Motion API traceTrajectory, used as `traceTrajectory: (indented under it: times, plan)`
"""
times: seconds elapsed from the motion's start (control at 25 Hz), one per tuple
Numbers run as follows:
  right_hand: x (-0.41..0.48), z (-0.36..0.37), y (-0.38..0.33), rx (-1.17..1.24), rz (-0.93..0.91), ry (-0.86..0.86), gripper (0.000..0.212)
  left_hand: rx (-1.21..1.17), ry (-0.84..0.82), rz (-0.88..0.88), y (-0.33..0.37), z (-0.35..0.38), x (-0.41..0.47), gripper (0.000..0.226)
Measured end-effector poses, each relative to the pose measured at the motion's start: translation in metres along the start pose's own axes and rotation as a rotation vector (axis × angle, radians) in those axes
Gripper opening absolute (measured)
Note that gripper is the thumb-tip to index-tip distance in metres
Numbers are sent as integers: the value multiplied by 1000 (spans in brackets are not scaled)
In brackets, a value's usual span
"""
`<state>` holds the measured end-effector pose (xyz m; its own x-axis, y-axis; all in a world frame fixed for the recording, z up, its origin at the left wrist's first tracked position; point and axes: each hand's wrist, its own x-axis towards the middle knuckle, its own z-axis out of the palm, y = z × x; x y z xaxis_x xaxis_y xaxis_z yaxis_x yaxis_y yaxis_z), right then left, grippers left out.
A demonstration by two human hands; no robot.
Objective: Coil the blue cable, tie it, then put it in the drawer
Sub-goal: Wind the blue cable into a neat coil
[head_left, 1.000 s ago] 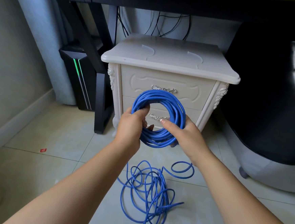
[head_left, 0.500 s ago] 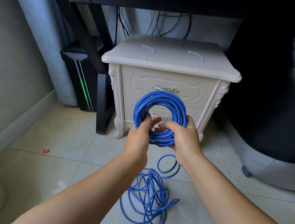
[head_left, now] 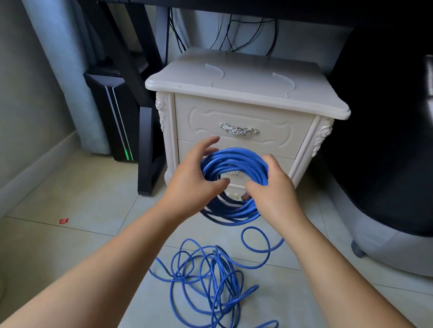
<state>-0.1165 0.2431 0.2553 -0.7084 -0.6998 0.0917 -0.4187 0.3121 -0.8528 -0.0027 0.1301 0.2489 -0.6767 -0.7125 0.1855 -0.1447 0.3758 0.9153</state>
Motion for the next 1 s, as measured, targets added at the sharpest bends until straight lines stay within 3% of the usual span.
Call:
traceTrajectory:
  times: [0.12, 0.24, 0.32, 0.48, 0.64, 0.84, 1.0]
  plan:
    - [-4, 3, -4, -219, -106, -99, 23, 94, -68, 77, 1, -1, -1, 77]
    - [-7, 3, -5, -277, -180, -101, 23, 197, -82, 52, -1, -2, -2, 34]
    - [-9, 3, -5, -241, -175, -57, 23, 227, -12, 46, 1, 1, -2, 14]
    - [-9, 6, -6, 6, -50, 48, 21, 100, 100, -6, 5, 8, 0, 13]
    - [-9, 4, 0, 122, 24, -20, 16, -150, 180, -156, 5, 10, 3, 10]
    - [-11, 1, 4, 3, -95, -91, 47, -458, 265, -341, 5, 9, 6, 6]
    - [-11, 7, 6, -105, -44, -130, 74, -617, 337, -464, 2, 6, 8, 4]
